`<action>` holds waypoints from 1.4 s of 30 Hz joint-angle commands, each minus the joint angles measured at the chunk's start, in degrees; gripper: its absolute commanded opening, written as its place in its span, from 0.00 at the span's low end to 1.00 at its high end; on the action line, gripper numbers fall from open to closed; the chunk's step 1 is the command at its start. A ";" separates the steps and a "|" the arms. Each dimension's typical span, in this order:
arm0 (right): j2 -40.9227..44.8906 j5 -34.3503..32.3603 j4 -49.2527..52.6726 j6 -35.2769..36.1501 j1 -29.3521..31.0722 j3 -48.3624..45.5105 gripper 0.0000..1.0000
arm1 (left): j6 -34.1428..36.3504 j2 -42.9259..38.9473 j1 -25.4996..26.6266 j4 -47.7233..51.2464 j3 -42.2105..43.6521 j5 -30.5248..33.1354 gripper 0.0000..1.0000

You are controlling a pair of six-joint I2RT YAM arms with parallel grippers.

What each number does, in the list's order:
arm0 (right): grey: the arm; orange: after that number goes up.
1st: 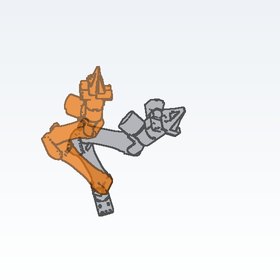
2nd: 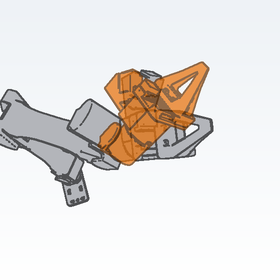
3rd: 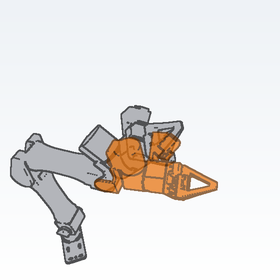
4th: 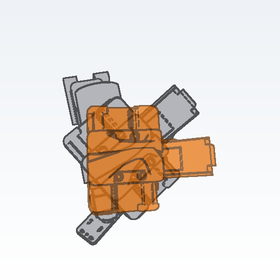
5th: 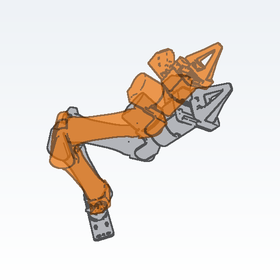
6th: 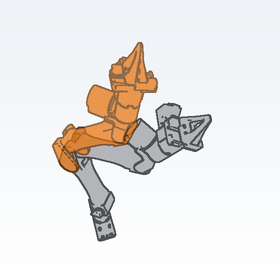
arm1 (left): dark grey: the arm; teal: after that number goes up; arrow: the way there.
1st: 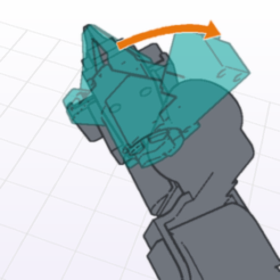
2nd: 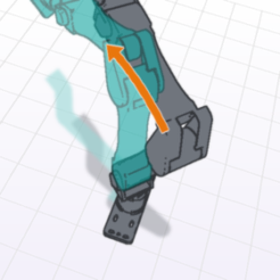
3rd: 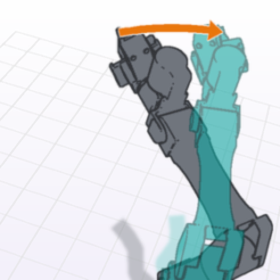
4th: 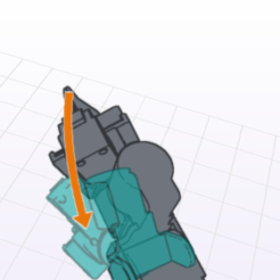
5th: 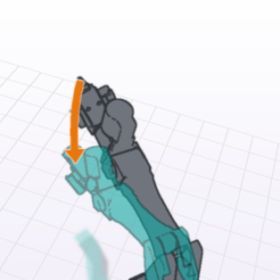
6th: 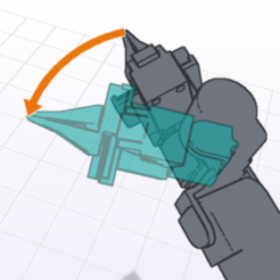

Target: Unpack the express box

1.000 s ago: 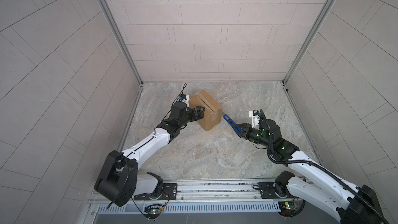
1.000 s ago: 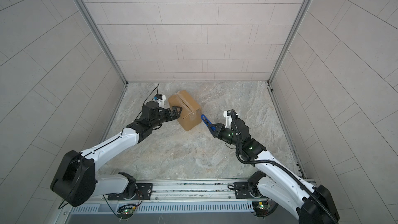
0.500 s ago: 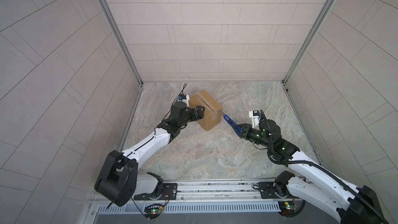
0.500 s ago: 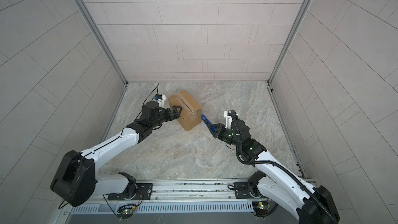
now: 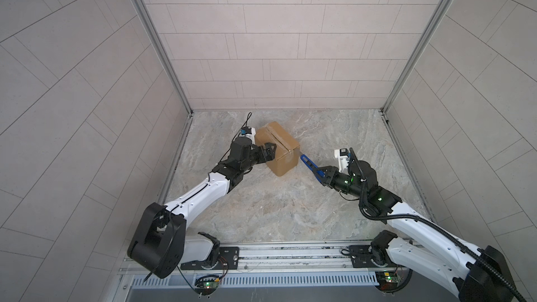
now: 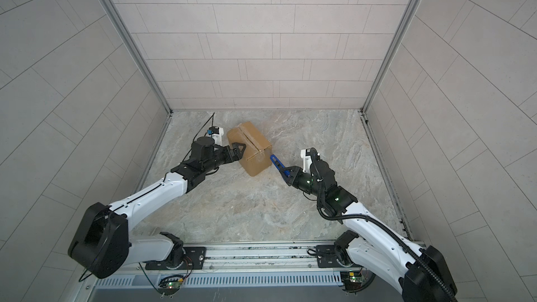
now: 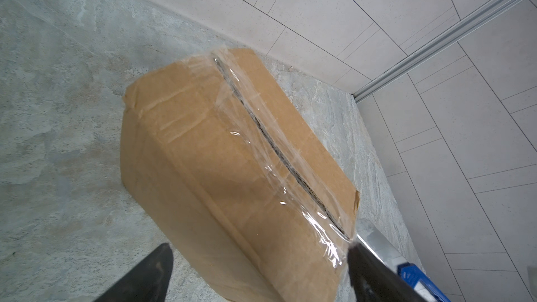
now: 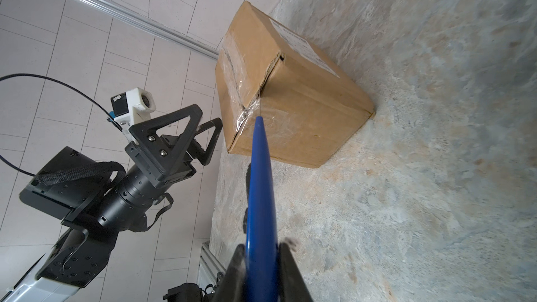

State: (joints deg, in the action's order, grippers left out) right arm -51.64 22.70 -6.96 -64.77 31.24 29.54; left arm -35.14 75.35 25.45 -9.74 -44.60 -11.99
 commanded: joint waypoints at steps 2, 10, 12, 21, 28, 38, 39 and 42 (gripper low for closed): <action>-0.25 -0.33 -2.94 -1.44 0.46 -0.47 0.00 | -0.54 0.45 -0.32 -1.64 0.92 -0.66 0.96; -0.38 0.54 -4.30 -2.44 0.54 0.33 0.00 | -2.04 1.62 -0.26 -3.68 1.79 -1.70 0.96; -0.37 0.68 -4.28 -2.45 0.63 0.59 0.00 | -2.16 1.77 -0.23 -3.84 1.88 -1.80 0.96; -2.35 1.36 -5.86 -3.44 1.29 0.61 0.00 | -3.03 2.58 -0.04 -5.18 2.23 -2.12 0.96; -2.18 1.47 -6.68 -3.61 1.53 1.45 0.00 | -3.27 2.98 0.21 -5.48 2.15 -2.25 0.96; -2.40 1.86 -8.75 -5.67 1.49 1.91 0.00 | -3.27 3.64 0.21 -5.59 2.13 -2.34 0.96; -2.49 1.91 -9.01 -5.86 1.48 1.82 0.00 | -3.27 3.66 0.25 -5.57 2.14 -2.26 0.96; -2.54 1.99 -9.48 -6.41 1.49 1.81 0.00 | -3.27 3.75 0.21 -5.61 2.23 -2.25 0.95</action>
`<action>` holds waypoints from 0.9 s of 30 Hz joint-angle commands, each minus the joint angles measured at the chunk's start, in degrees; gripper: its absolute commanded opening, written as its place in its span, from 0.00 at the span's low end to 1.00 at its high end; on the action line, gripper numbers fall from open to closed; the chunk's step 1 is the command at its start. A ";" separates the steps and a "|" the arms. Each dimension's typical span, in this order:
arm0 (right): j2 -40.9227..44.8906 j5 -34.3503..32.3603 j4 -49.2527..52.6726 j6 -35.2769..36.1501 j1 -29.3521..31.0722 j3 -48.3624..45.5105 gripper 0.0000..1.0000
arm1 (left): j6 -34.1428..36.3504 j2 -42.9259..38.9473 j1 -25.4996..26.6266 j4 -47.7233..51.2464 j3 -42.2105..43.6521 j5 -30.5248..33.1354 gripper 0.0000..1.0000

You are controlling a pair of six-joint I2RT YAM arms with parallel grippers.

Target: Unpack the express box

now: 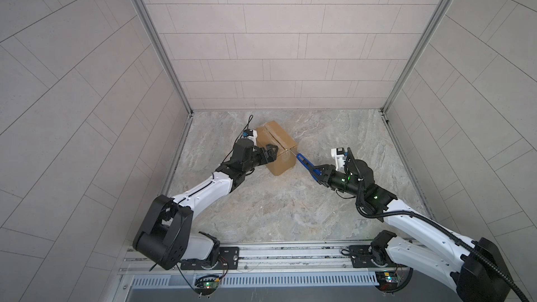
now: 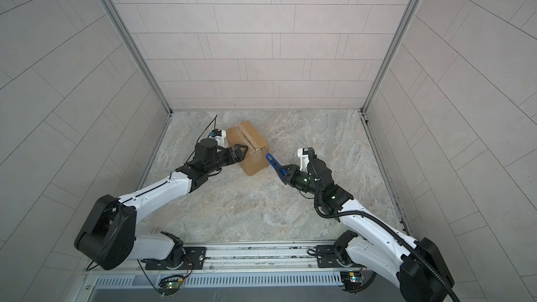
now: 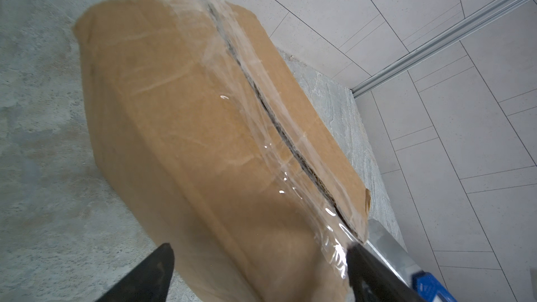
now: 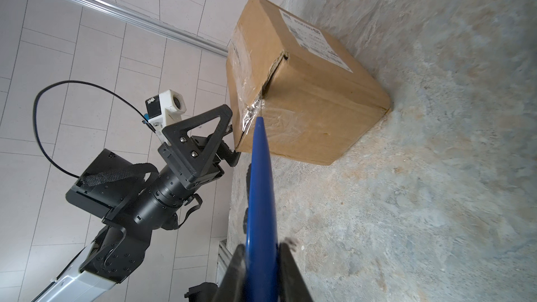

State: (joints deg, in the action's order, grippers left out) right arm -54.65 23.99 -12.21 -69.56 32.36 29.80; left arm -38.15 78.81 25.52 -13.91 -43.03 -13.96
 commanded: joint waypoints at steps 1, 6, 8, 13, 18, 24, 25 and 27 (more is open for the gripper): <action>0.45 0.71 -4.51 -1.93 0.40 1.56 0.00 | -0.22 0.30 0.18 -1.41 0.66 -0.24 0.95; 0.05 0.64 -7.31 -4.01 0.37 0.47 0.00 | -0.19 0.30 0.15 -1.43 0.79 -0.28 0.94; -0.27 0.69 -8.55 -5.13 0.41 0.10 0.00 | -0.26 0.30 0.19 -1.47 0.75 -0.32 0.94; -0.88 0.98 -9.41 -6.35 0.43 0.17 0.00 | -0.35 0.45 0.20 -1.75 0.96 -0.33 0.94; -1.23 0.97 -8.80 -6.89 0.48 -0.09 0.00 | -0.50 0.65 0.17 -1.95 1.10 -0.52 0.94; -1.49 0.54 -5.79 -6.82 0.42 -0.47 0.00 | -0.53 0.63 0.18 -2.08 0.98 -0.59 0.94; -1.57 0.47 -5.92 -6.88 0.47 -0.74 0.00 | -0.52 0.65 0.20 -2.08 0.92 -0.63 0.94; -1.93 0.41 -7.00 -6.95 0.48 -1.06 0.00 | -0.52 0.72 0.16 -2.11 0.77 -0.63 0.94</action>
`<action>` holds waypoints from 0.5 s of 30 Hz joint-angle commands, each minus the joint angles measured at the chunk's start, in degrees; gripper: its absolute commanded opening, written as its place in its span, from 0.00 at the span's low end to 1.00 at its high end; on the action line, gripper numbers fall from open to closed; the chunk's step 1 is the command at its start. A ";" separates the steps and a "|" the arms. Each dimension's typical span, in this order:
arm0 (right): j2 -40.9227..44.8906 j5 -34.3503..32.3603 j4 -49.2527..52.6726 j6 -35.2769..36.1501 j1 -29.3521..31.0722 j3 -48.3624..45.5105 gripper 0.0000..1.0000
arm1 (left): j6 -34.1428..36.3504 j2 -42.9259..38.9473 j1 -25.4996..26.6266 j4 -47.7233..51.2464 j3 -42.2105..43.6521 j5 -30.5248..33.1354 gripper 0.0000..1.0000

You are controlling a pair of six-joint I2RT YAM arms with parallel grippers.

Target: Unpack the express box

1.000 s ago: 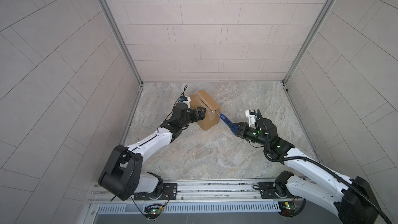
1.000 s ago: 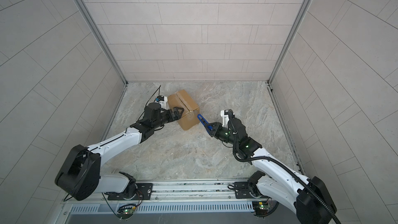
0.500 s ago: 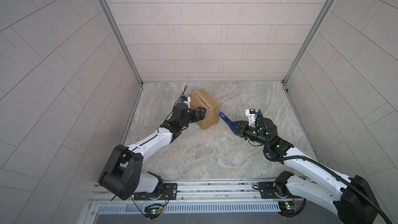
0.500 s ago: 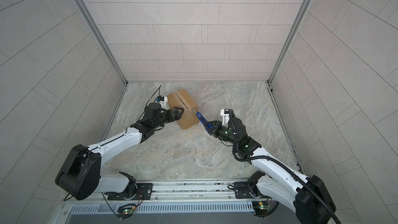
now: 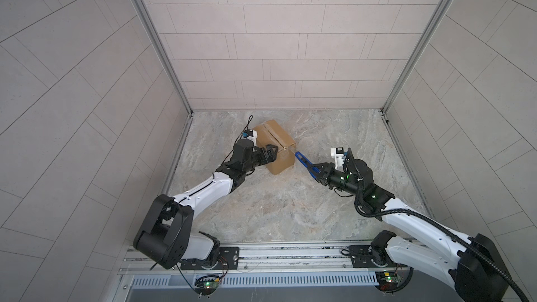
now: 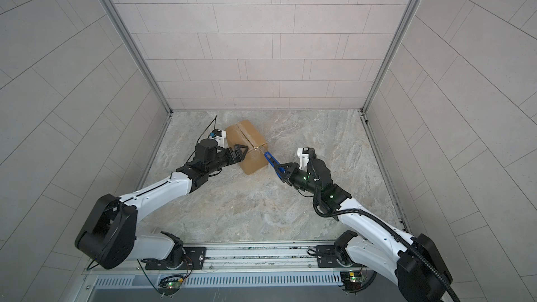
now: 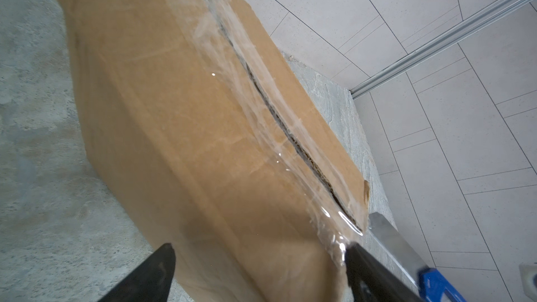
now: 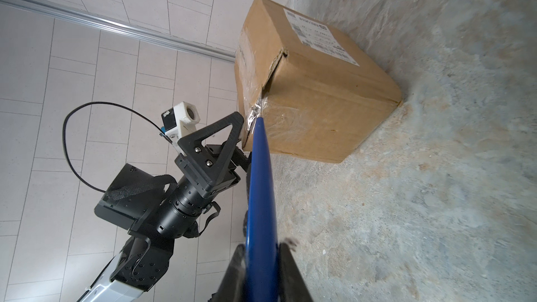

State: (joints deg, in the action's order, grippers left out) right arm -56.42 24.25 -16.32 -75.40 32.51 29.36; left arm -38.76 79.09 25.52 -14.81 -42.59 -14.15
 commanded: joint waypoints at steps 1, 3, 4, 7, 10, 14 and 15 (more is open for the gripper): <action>-0.51 0.25 -3.15 -1.24 0.28 -0.68 0.00 | 0.09 0.45 0.22 -1.25 0.25 -0.44 0.94; -1.03 0.44 -3.64 -1.32 0.32 -0.63 0.00 | 0.00 0.50 0.20 -1.29 0.22 -0.52 0.94; -1.22 0.61 -4.25 -1.48 0.33 -0.78 0.00 | 0.00 0.63 0.17 -1.28 0.23 -0.53 0.94; -1.39 0.75 -4.95 -1.73 0.29 -0.45 0.00 | 0.03 0.80 0.15 -1.20 0.31 -0.44 0.94; -0.89 0.61 -4.95 -1.68 0.36 -0.21 0.00 | 0.04 1.06 0.20 -1.34 0.35 -0.48 0.94; -0.79 0.58 -5.90 -2.37 0.29 -0.02 0.00 | 0.00 1.49 0.19 -1.46 0.18 -0.61 0.94; -0.92 0.62 -6.05 -2.47 0.28 -0.04 0.00 | -0.04 1.58 0.19 -1.60 0.13 -0.66 0.94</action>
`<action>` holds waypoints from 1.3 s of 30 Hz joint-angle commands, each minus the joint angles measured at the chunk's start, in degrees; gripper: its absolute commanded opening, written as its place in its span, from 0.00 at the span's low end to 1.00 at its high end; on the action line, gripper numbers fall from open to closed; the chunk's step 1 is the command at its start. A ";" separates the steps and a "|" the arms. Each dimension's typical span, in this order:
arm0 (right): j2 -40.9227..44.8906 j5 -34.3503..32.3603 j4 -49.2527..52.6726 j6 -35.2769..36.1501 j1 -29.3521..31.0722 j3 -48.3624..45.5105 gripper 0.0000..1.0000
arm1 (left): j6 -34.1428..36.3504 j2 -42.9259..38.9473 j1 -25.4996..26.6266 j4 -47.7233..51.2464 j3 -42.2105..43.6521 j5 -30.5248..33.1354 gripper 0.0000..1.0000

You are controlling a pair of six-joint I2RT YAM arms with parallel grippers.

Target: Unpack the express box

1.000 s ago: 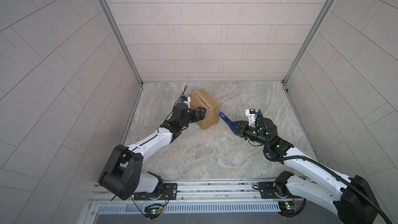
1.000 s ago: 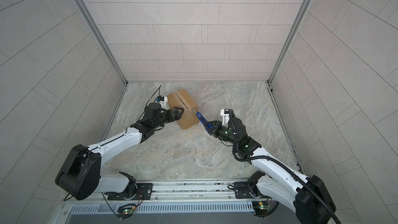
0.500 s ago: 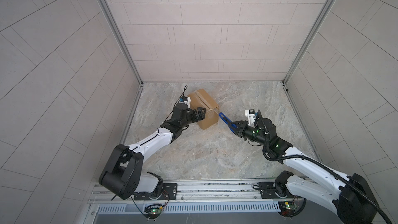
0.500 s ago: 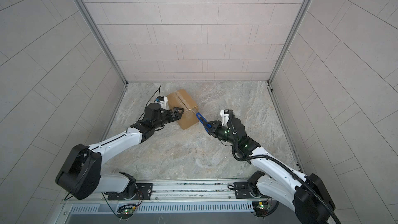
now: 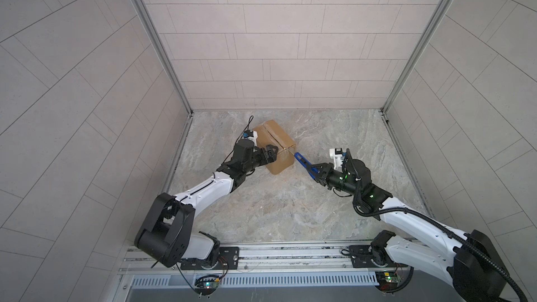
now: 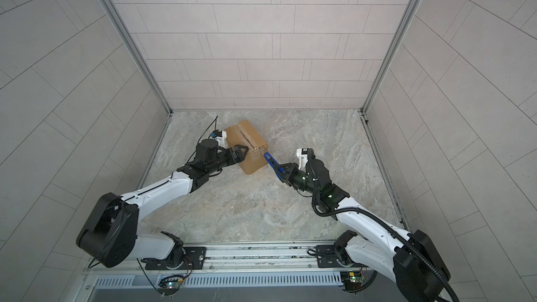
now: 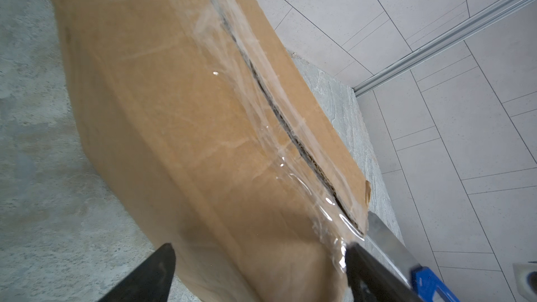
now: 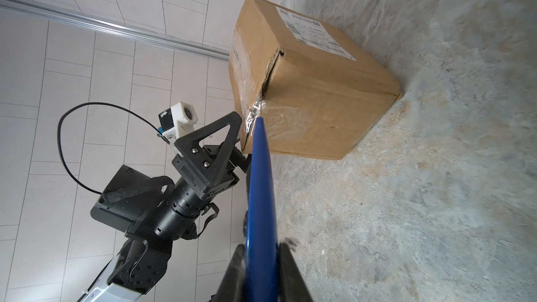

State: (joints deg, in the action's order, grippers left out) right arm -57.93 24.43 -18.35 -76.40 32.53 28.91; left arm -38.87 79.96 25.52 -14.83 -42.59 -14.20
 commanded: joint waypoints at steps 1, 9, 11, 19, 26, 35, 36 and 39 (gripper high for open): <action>0.56 0.48 -4.11 -1.47 0.34 0.53 0.00 | 0.11 0.80 0.17 -1.53 0.04 -0.66 0.94; -2.39 0.34 -2.67 -0.37 3.04 2.08 0.00 | -0.30 1.16 0.29 -2.11 0.05 -1.27 0.92; -2.88 0.53 -4.01 -0.83 3.27 1.90 0.00 | -0.33 1.17 0.31 -2.23 0.05 -1.36 0.92; -0.52 -1.11 -5.19 -0.24 3.15 1.74 0.00 | -0.46 1.47 0.32 -2.22 0.05 -1.45 0.92; -2.85 0.84 -8.87 -2.77 3.57 1.94 0.00 | -0.42 1.42 0.36 -2.36 -0.04 -1.53 0.91; -5.83 0.99 -8.15 -1.73 4.95 2.47 0.00 | -0.69 1.31 0.64 -2.23 -0.31 -1.54 0.92; -5.64 1.01 -8.51 -1.59 5.02 2.46 0.00 | -0.64 1.39 0.67 -2.23 -0.35 -1.54 0.92; -4.45 0.98 -7.67 -0.39 4.95 3.38 0.00 | -0.59 1.44 0.67 -2.13 -0.44 -1.45 0.92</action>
State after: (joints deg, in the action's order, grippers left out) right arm -63.53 22.68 -23.44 -77.67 36.47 29.65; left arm -39.46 80.73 25.52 -15.70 -42.59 -14.11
